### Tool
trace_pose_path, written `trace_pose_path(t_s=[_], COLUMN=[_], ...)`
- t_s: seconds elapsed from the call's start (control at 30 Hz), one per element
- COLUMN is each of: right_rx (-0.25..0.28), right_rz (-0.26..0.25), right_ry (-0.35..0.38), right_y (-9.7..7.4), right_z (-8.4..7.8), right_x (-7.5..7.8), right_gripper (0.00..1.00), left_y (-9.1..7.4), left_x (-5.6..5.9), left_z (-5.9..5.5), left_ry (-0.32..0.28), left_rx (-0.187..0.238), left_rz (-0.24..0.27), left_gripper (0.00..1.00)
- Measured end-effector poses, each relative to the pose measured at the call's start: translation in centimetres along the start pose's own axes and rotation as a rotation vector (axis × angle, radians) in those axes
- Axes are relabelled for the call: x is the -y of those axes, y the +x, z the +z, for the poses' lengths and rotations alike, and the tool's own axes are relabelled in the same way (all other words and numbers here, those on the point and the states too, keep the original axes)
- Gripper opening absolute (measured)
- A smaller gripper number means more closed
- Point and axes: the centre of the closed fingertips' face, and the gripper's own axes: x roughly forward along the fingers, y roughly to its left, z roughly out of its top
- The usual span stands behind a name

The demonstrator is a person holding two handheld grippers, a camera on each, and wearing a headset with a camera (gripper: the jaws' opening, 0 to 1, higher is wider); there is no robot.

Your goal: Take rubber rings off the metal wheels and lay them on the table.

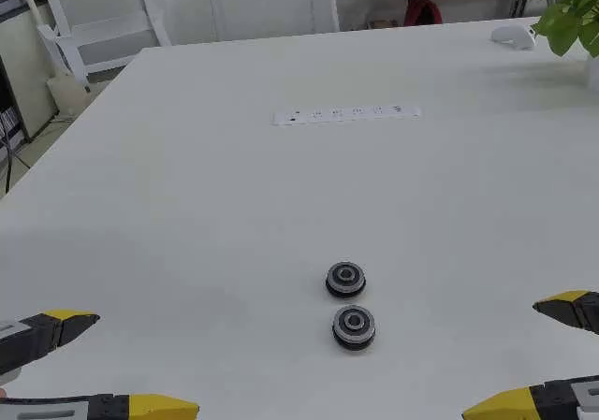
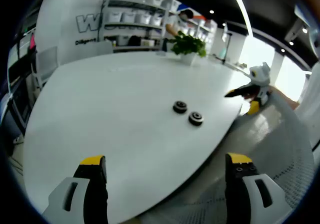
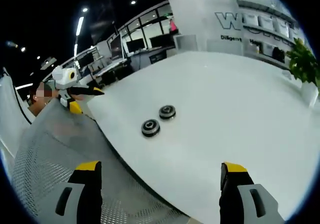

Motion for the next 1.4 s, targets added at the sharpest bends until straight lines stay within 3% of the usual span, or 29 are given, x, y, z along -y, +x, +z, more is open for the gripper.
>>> trace_pose_path(t_s=[0.73, 1.0, 1.27, 1.4], right_rx=[-0.003, 0.004, 0.000, -0.009], right_rz=[-0.003, -0.012, 0.017, 0.017], right_ry=[0.013, 0.026, 0.028, 0.027], right_y=[0.0, -0.2, -0.1, -0.1], right_z=[-0.1, -0.1, -0.3, -0.5], right_x=[0.1, 0.3, -0.1, -0.1], right_gripper=[0.99, 0.99, 0.99, 0.99], left_y=[0.0, -0.2, -0.1, -0.4], left_x=[0.1, -0.4, -0.6, -0.9], left_z=[-0.3, -0.4, -0.7, -0.4], left_ry=[0.003, -0.017, -0.001, -0.001], left_rx=[-0.019, -0.019, -0.040, -0.025], left_rz=[-0.005, 0.028, 0.033, 0.065], left_gripper=[1.00, 1.00, 1.00, 1.00])
